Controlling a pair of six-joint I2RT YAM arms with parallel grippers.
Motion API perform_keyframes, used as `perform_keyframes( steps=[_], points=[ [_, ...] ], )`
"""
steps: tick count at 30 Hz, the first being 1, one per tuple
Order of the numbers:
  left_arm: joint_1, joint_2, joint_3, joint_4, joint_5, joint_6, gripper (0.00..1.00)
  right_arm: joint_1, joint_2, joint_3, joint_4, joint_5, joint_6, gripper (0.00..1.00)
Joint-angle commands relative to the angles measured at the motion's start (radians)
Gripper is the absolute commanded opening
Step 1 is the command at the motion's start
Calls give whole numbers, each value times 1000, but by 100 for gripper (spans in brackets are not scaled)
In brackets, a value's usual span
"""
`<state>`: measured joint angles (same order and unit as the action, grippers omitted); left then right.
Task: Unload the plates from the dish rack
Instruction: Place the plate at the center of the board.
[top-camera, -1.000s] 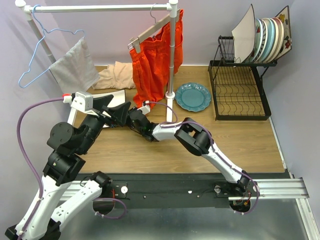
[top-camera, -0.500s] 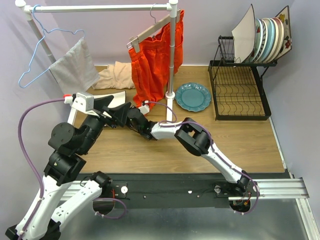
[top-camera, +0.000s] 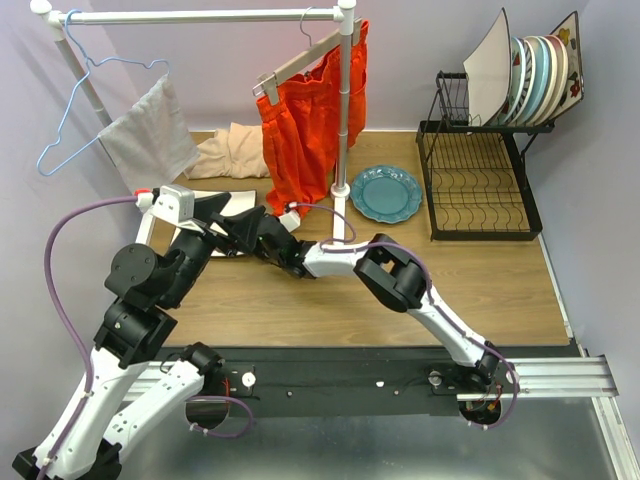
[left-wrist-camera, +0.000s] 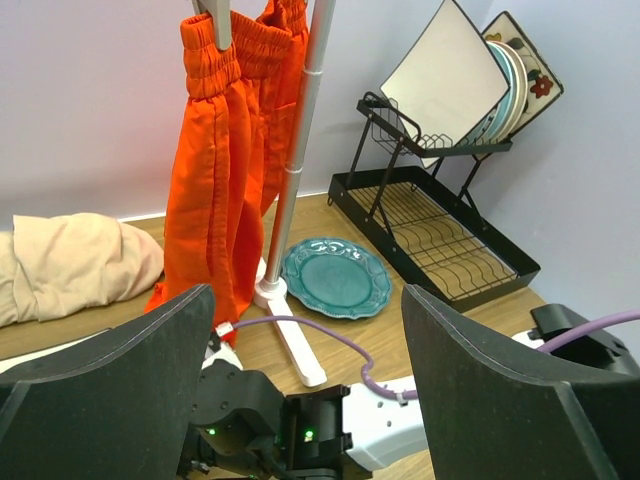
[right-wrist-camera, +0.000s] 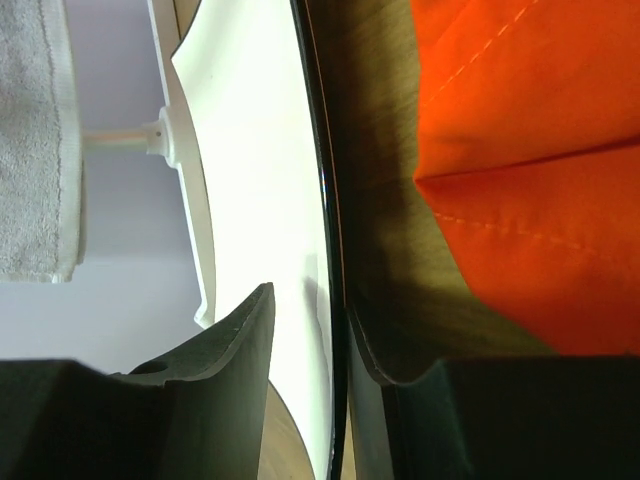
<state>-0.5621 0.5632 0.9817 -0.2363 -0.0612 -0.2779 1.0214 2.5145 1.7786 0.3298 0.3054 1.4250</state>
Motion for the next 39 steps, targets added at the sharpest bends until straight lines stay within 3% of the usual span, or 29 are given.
perform_keyframes(
  steps=[1, 24, 29, 39],
  points=[
    [7, -8, -15, 29, -23, -4, 84, 8, -108, -47, -20, 1, -18, 42],
    [7, -14, -43, 51, -15, -9, 85, 13, -171, -142, -150, 17, -40, 41],
    [7, -9, -40, 52, -8, -6, 84, 17, -146, -111, -152, 8, -43, 31],
    [7, -11, -37, 45, -20, 6, 85, 17, -43, 24, -152, -29, -37, 23]
  ],
)
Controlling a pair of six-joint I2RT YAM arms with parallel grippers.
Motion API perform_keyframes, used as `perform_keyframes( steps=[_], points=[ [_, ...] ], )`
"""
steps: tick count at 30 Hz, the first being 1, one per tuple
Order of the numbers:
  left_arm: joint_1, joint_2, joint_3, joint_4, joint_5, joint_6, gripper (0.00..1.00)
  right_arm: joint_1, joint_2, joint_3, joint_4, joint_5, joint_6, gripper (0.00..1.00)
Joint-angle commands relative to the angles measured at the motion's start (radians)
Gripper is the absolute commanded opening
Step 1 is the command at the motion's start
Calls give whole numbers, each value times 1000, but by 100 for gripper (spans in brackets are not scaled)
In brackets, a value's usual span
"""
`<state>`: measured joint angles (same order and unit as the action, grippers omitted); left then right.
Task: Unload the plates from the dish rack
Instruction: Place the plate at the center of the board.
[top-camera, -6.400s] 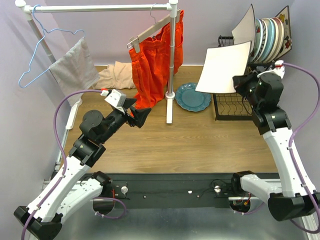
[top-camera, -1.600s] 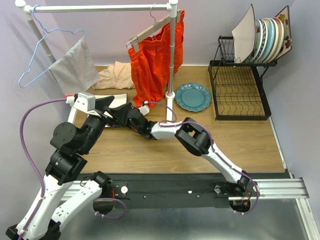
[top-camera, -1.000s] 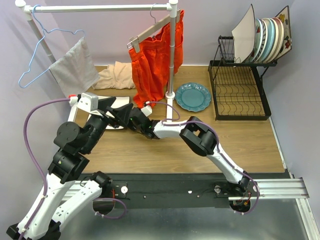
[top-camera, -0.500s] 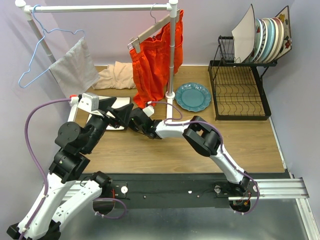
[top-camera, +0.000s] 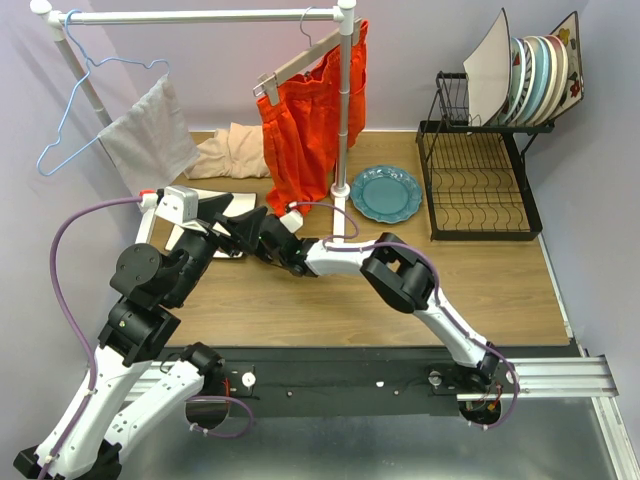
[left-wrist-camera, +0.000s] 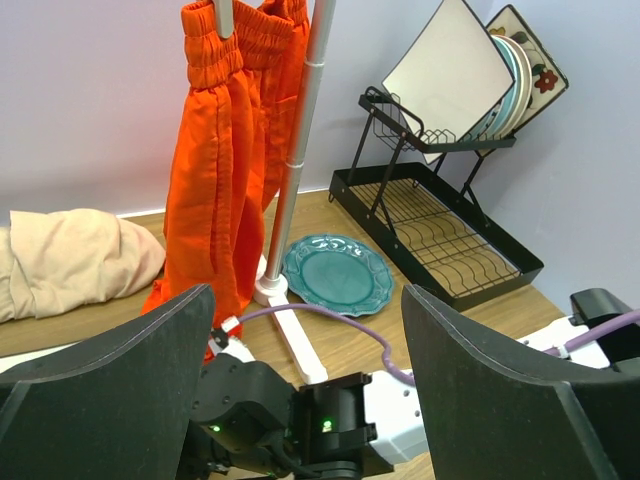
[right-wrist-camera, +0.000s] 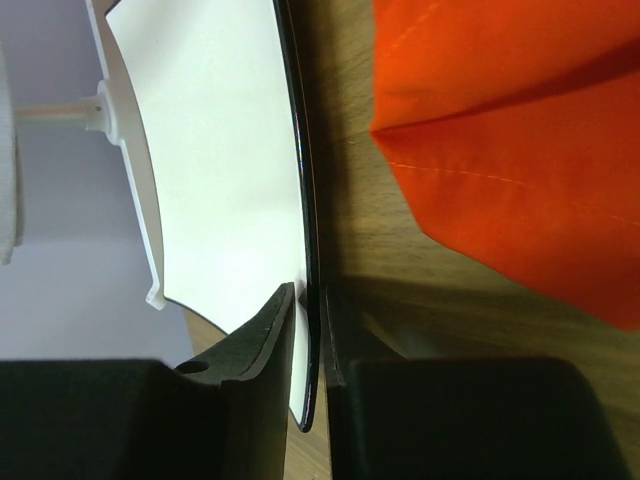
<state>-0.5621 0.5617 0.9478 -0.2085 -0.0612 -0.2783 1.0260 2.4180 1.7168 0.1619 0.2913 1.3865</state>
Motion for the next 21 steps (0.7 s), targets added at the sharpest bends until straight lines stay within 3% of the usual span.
perform_keyframes(
  steps=[1, 7, 16, 18, 21],
  points=[
    [7, -9, -4, 17, -22, 10, 85, 11, 65, 95, 16, -17, 3, 23],
    [7, -5, -15, 18, -29, 16, 85, 13, 64, 109, 16, -7, -12, 24],
    [7, -2, 0, 12, -29, 33, 85, 11, -120, -52, 22, -75, -177, 47],
    [7, -2, -3, 14, -29, 36, 85, 11, -177, -138, 22, -98, -251, 59],
    [7, -2, -10, 18, -29, 34, 85, 11, -319, -303, 24, -98, -314, 69]
  ],
)
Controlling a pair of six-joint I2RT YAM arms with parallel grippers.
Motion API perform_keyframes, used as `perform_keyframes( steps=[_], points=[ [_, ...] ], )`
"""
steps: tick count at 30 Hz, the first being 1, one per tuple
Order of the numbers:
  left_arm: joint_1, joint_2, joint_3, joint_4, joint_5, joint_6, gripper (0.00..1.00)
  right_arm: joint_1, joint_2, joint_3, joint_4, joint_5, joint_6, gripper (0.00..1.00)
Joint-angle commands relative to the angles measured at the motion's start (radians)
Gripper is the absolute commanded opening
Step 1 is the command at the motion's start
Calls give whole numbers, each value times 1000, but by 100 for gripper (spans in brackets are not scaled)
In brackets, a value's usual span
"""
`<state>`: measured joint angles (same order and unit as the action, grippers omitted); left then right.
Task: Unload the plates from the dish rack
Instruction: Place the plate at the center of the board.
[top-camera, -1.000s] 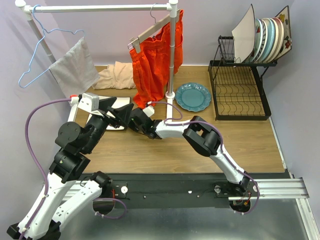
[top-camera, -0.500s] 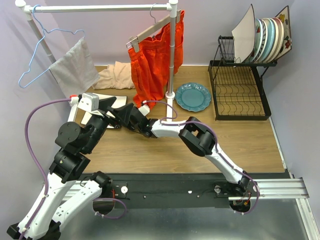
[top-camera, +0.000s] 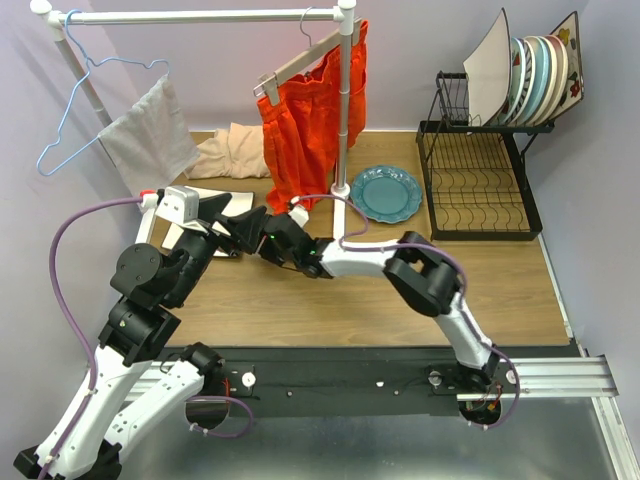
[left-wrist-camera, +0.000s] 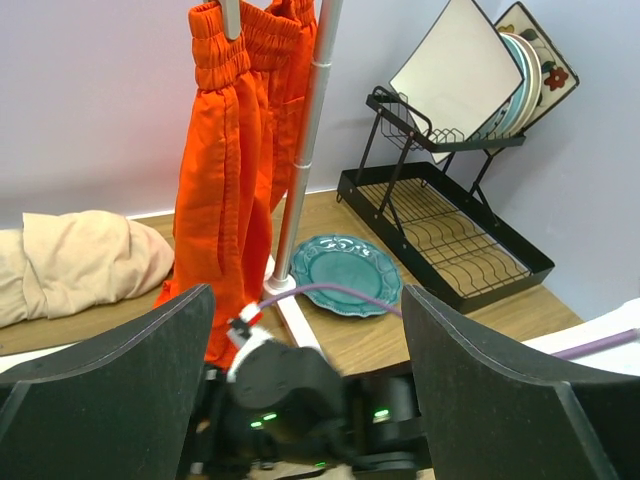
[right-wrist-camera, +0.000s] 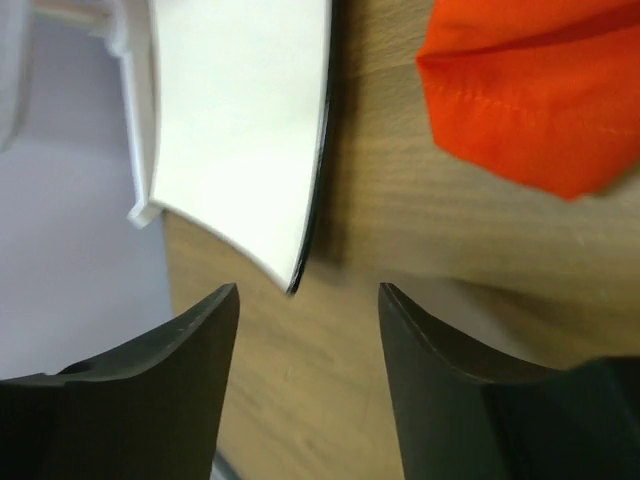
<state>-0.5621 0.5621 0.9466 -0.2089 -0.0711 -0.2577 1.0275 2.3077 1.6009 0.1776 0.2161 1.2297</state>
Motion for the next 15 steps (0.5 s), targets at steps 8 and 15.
perform_keyframes(
  steps=[8, 15],
  points=[
    [7, 19, -22, 39, 17, 5, 85, 8, -588, -499, -108, 8, -337, 80],
    [7, 56, -80, 101, 95, 11, 86, 8, -908, -570, -436, 224, -466, 89]
  ],
)
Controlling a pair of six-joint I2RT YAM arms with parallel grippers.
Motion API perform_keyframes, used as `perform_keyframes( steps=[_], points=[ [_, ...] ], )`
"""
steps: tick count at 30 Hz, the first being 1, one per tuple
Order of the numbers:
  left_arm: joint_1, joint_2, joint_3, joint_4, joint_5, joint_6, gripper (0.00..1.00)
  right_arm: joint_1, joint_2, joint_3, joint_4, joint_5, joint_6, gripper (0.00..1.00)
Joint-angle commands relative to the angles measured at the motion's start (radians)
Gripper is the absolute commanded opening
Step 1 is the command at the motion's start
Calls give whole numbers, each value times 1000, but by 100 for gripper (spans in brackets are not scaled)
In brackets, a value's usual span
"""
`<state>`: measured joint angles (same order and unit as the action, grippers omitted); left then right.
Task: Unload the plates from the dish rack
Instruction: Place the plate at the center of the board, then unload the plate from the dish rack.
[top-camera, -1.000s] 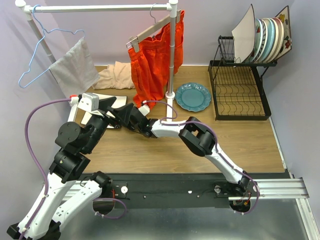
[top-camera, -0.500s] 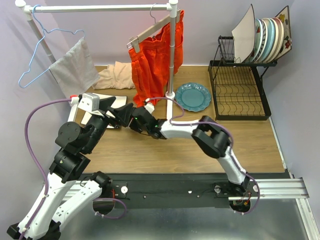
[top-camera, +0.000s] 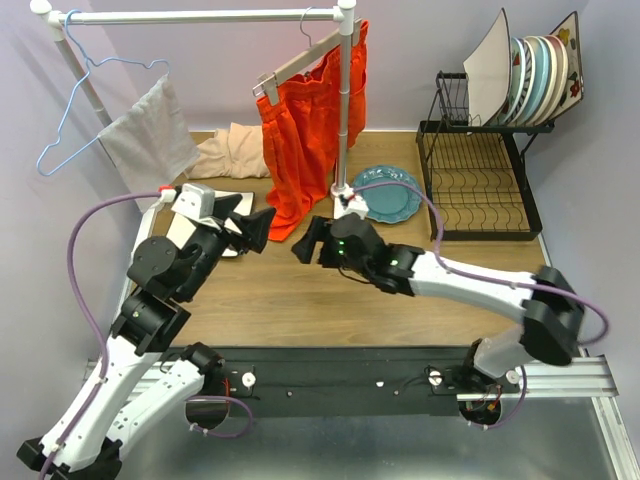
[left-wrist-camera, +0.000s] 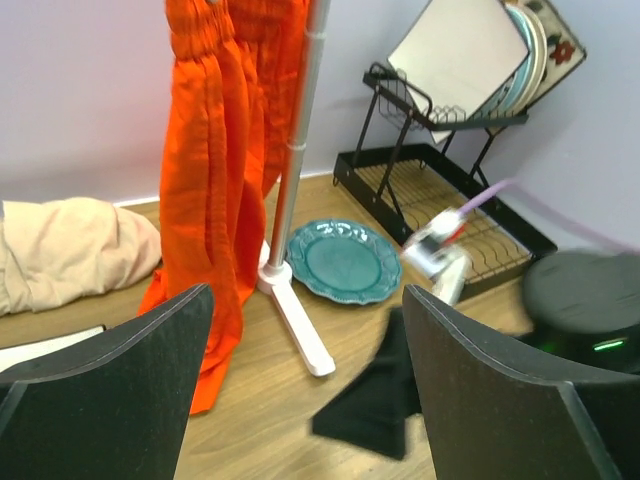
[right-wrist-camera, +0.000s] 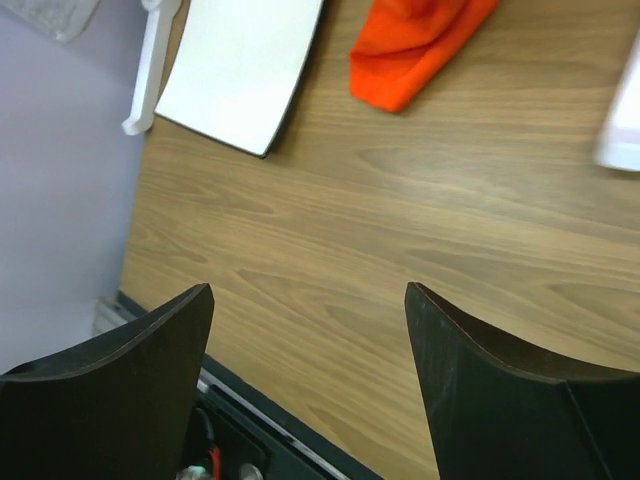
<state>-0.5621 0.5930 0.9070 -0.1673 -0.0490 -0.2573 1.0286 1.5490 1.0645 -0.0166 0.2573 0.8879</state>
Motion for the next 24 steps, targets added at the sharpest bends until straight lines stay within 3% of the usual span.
perform_keyframes(
  steps=[1, 8, 11, 18, 24],
  points=[
    [7, 34, -43, 71, 96, 13, 86, 7, -217, -29, -276, 210, -136, 91],
    [7, 109, -51, 117, 215, 47, 86, -53, -322, 106, -488, 365, -305, 93],
    [7, 126, -45, 112, 225, 59, 86, -178, -284, 219, -557, 335, -375, 92],
    [7, 97, -97, 106, 199, 66, 86, -367, -222, 488, -565, 503, -552, 90],
    [7, 77, -112, 103, 196, 69, 86, -593, -113, 702, -568, 402, -641, 89]
  ],
)
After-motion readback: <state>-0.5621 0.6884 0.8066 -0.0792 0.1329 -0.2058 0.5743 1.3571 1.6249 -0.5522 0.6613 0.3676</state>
